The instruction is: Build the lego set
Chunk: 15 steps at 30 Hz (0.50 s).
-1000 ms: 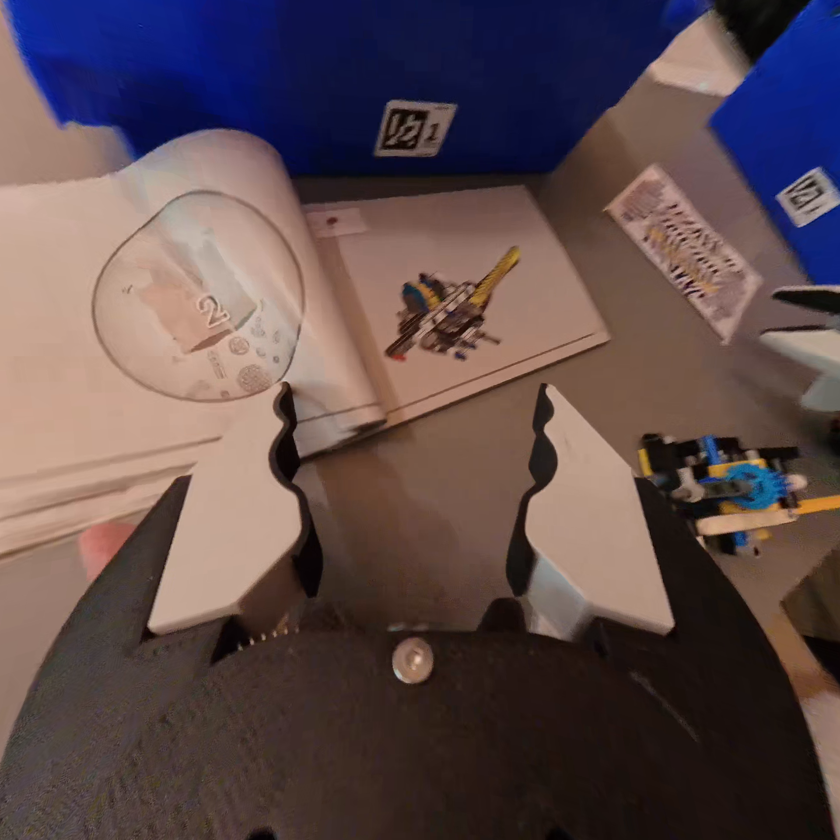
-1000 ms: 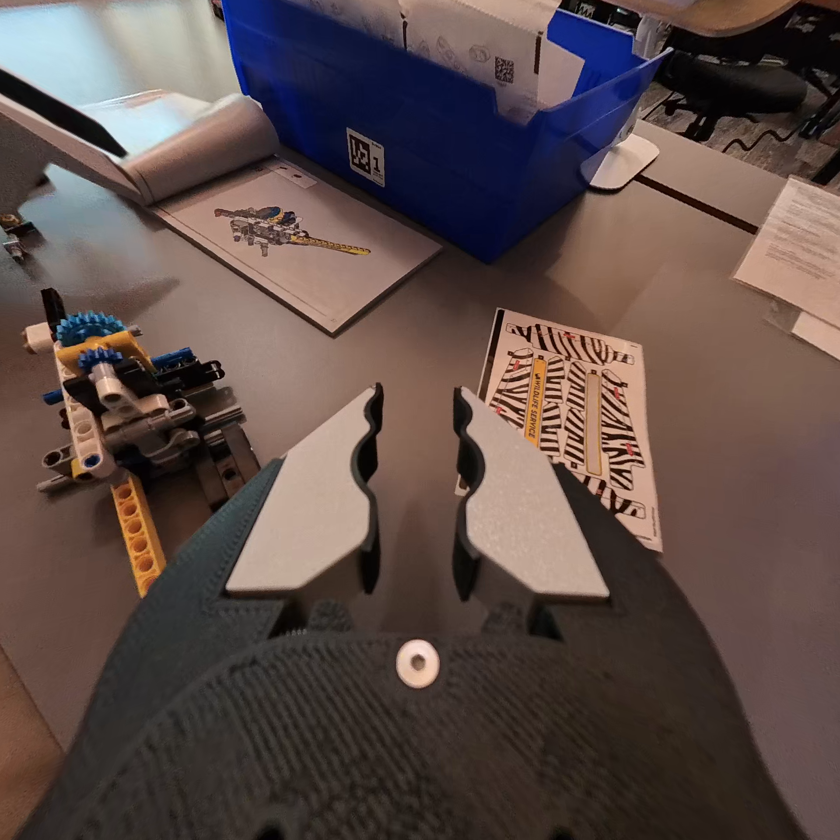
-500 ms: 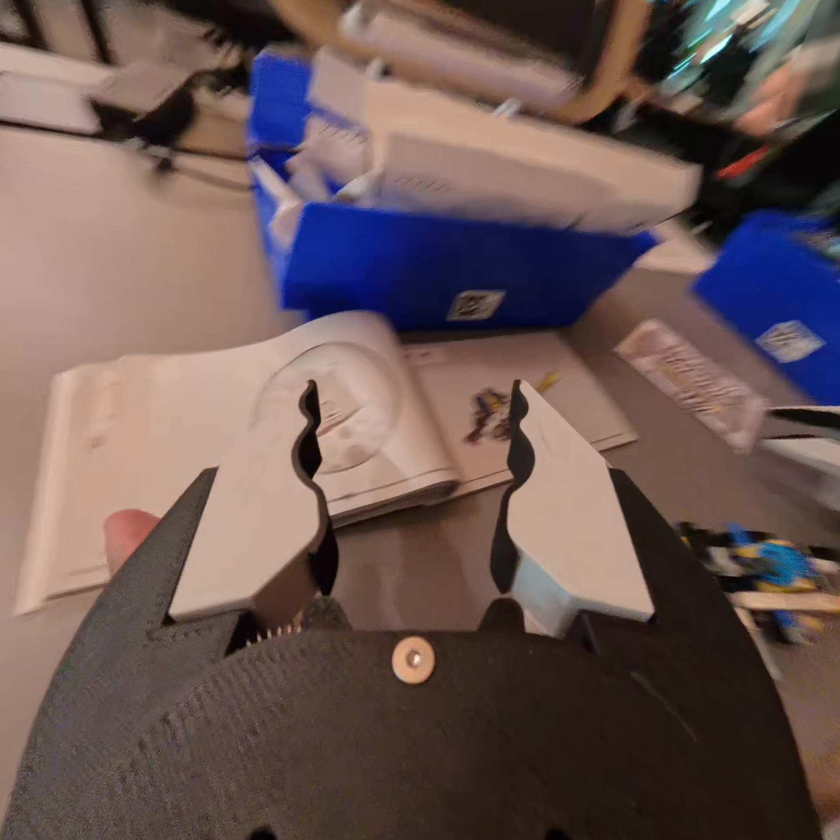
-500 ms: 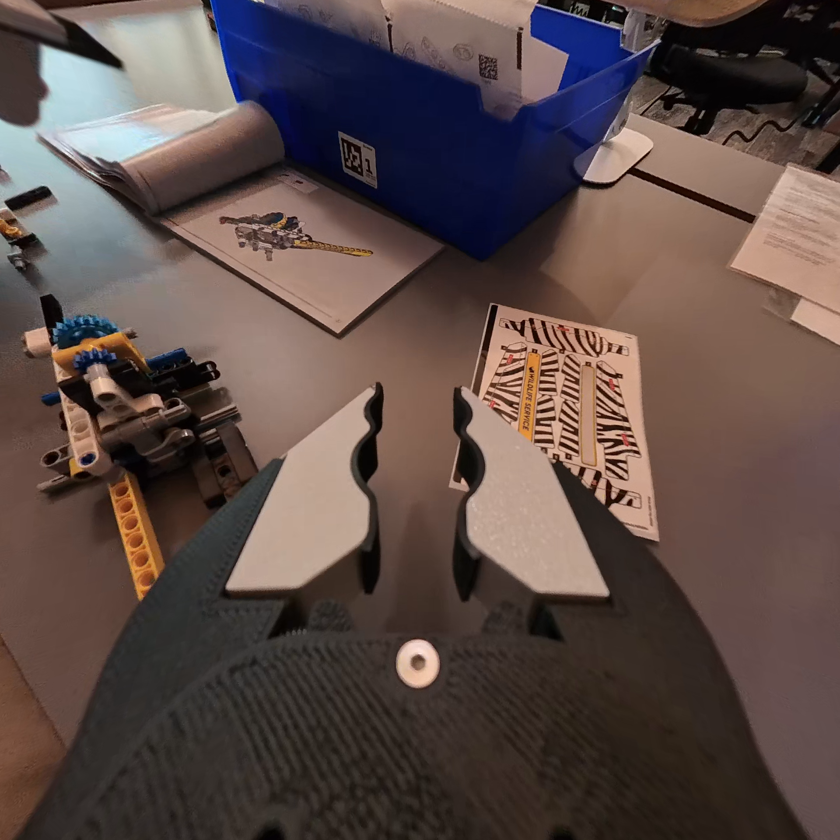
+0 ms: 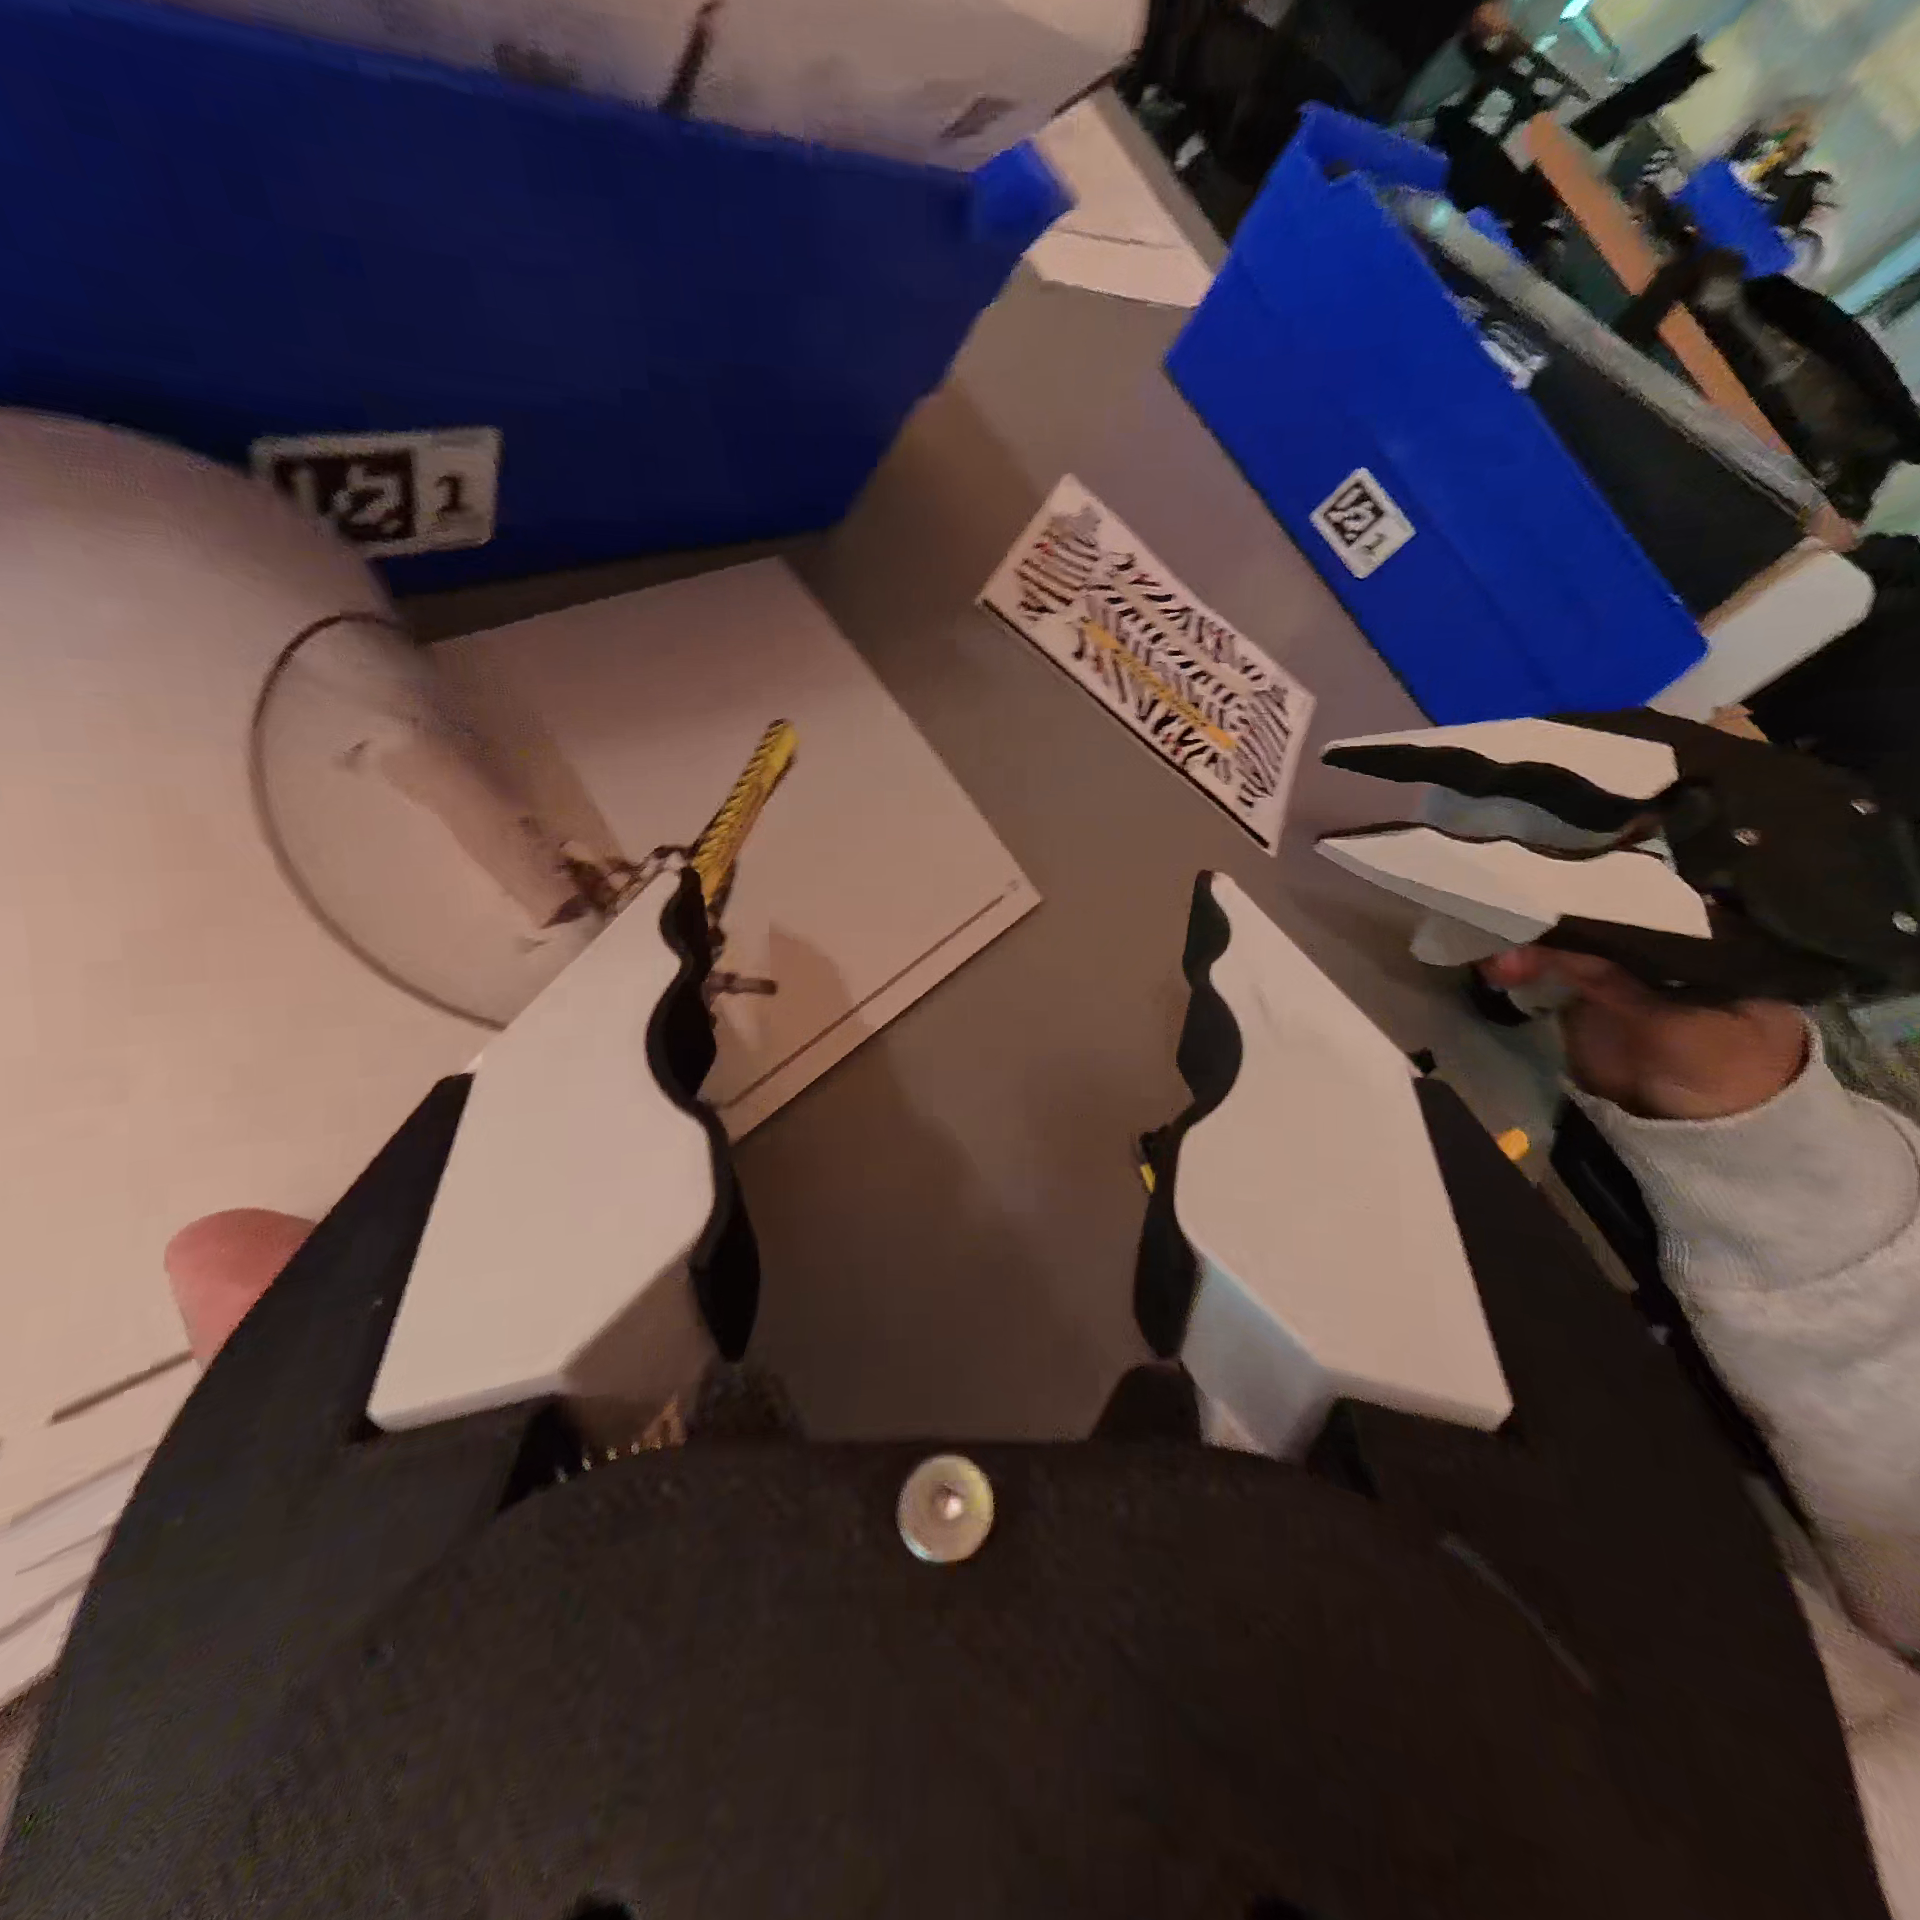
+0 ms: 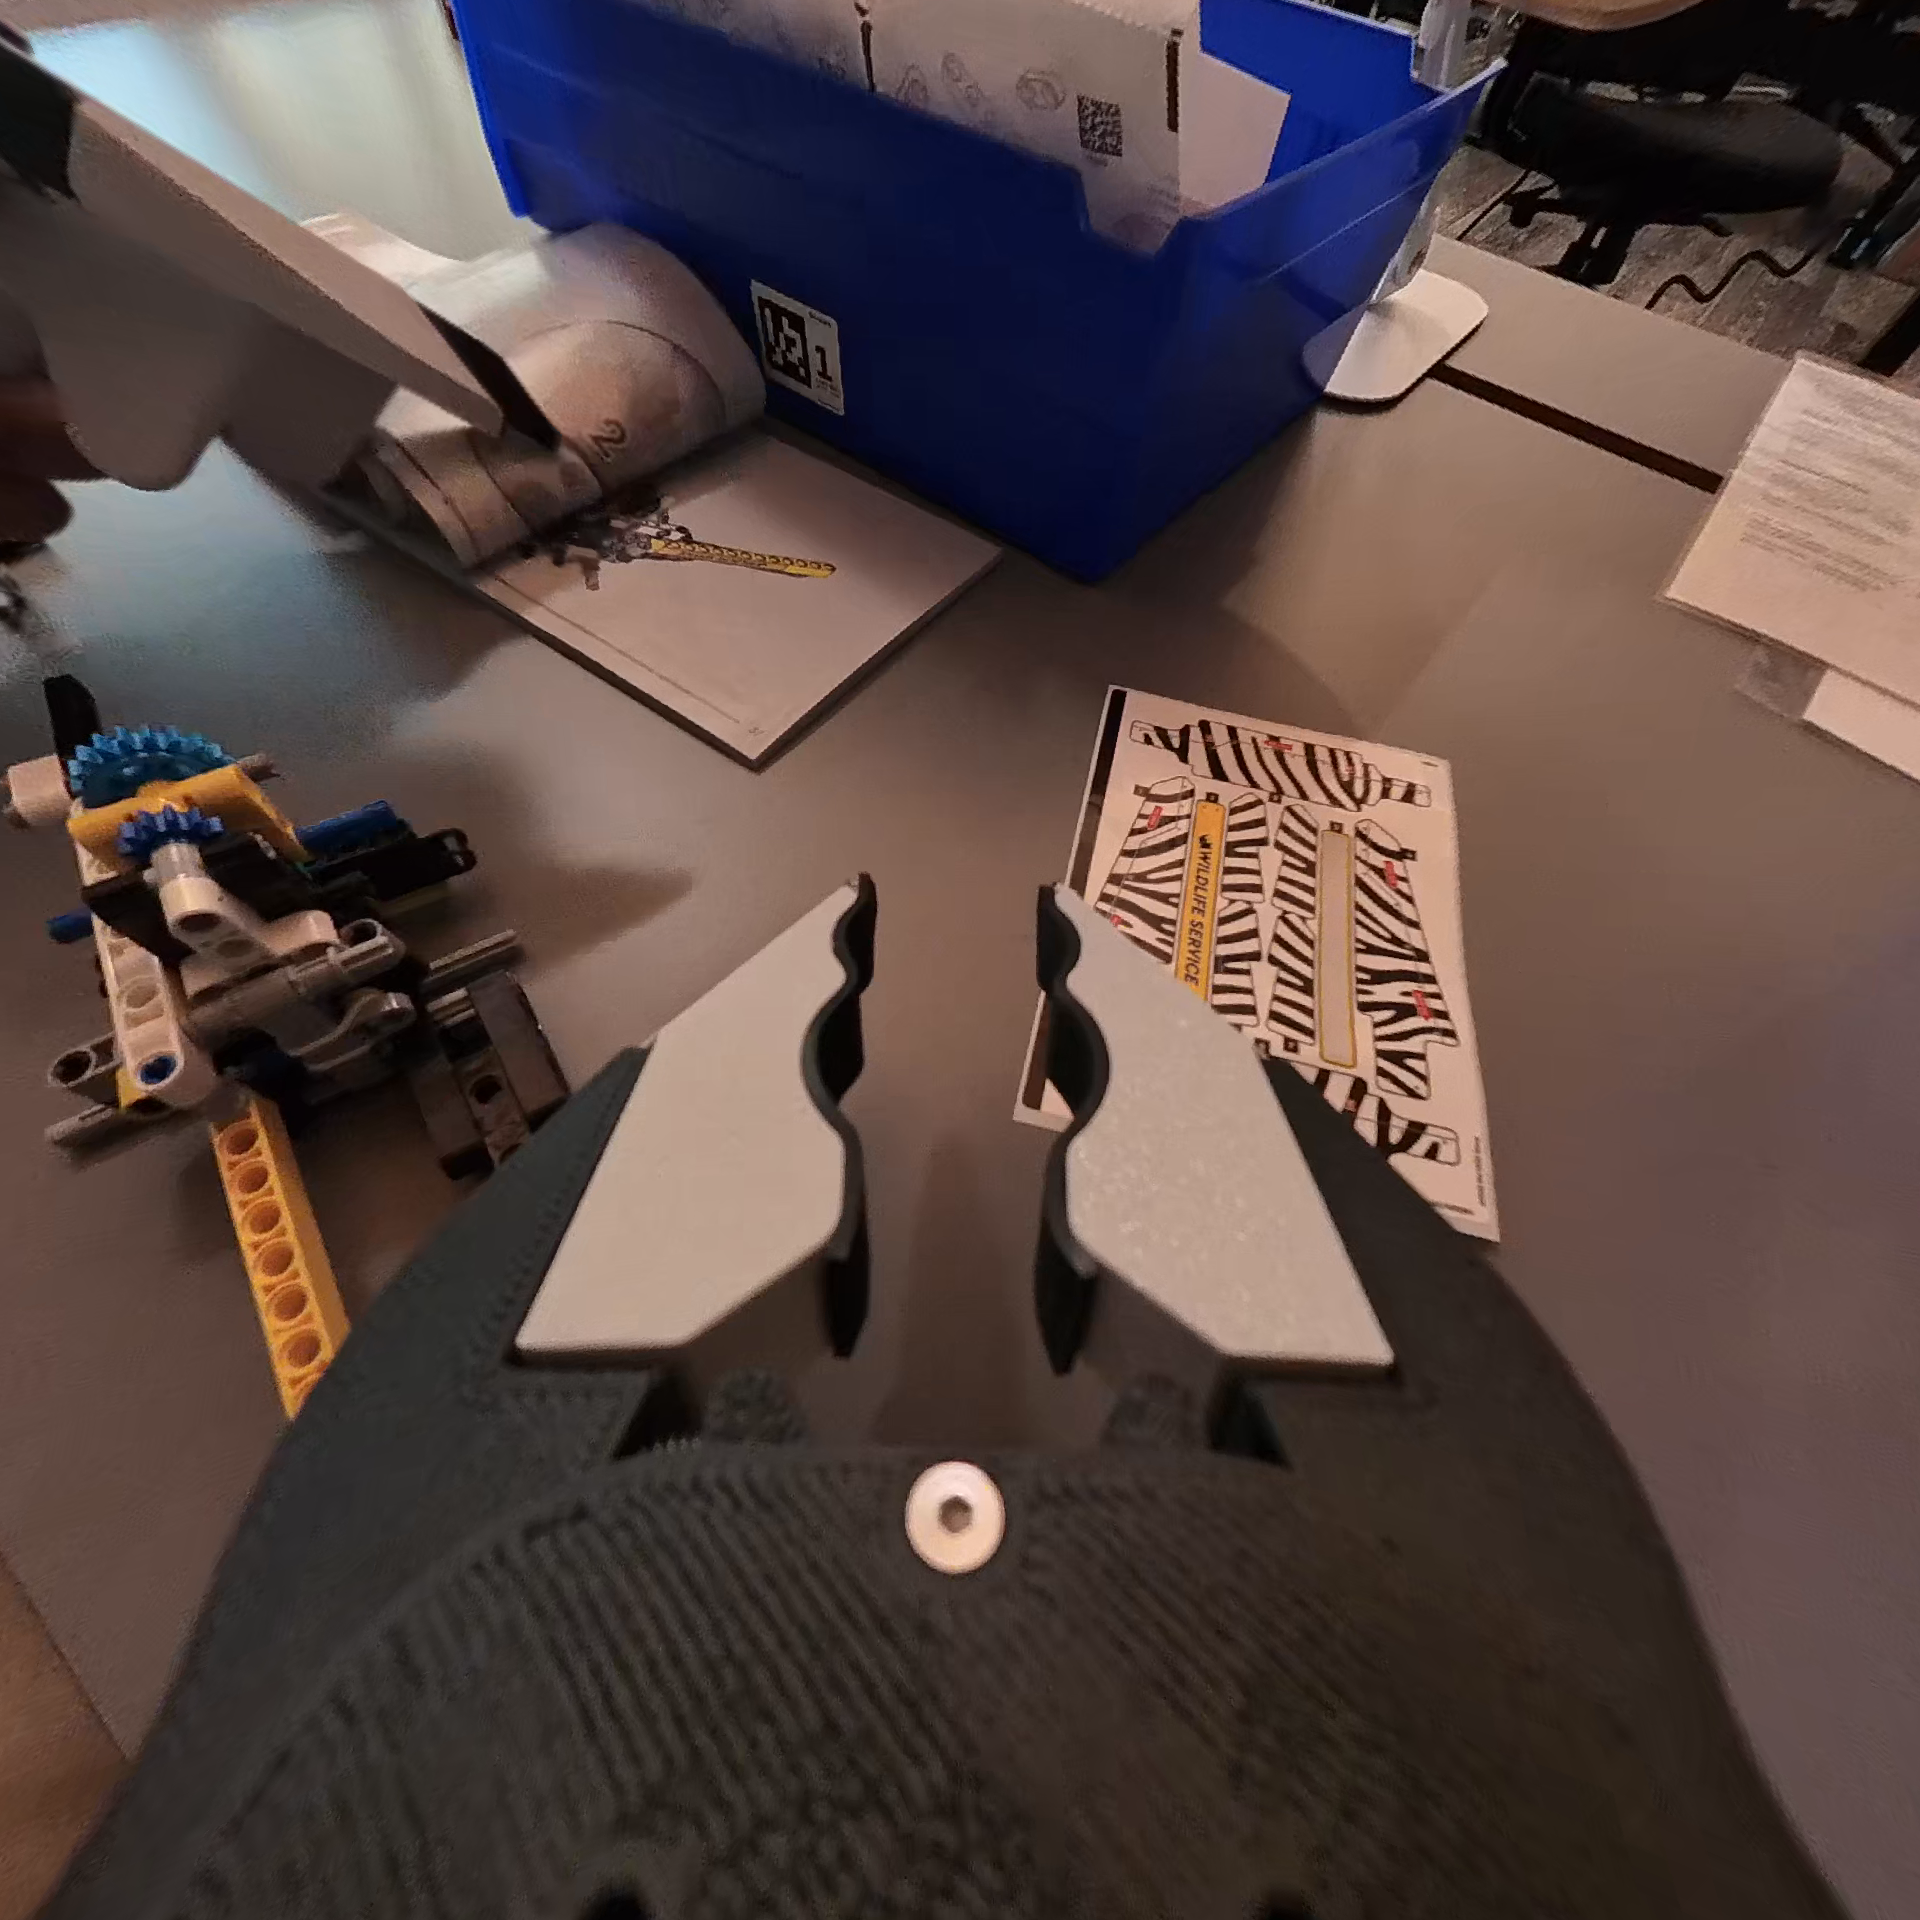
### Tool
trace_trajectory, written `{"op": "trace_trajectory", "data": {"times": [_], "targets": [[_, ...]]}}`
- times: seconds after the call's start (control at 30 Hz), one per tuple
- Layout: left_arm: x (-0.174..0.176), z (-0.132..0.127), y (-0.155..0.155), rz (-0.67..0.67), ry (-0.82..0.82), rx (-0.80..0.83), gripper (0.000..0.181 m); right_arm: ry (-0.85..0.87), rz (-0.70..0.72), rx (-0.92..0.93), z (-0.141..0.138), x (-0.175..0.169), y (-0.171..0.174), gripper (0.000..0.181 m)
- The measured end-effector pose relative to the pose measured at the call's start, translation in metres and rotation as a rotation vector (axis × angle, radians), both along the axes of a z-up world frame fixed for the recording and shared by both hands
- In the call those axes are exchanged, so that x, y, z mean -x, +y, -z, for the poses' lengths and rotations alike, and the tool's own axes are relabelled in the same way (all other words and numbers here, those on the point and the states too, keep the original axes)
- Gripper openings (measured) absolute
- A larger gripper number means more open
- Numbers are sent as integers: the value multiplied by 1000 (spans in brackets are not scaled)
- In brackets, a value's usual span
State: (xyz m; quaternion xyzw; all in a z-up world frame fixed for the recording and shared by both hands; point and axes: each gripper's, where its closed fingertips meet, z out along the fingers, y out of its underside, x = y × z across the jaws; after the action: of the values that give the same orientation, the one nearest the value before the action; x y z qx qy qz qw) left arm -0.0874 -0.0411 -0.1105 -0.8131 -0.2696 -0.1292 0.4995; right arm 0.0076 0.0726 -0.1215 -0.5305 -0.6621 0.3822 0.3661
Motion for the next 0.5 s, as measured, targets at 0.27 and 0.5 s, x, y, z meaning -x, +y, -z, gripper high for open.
{"op": "trace_trajectory", "data": {"times": [0.27,0.5], "targets": [[25,-64,-53,-139,184,-246,76,10,6,7,-2,-3,2,30],[103,-10,-126,-493,149,52,84,4,4,-5,0,-2,2,30]]}}
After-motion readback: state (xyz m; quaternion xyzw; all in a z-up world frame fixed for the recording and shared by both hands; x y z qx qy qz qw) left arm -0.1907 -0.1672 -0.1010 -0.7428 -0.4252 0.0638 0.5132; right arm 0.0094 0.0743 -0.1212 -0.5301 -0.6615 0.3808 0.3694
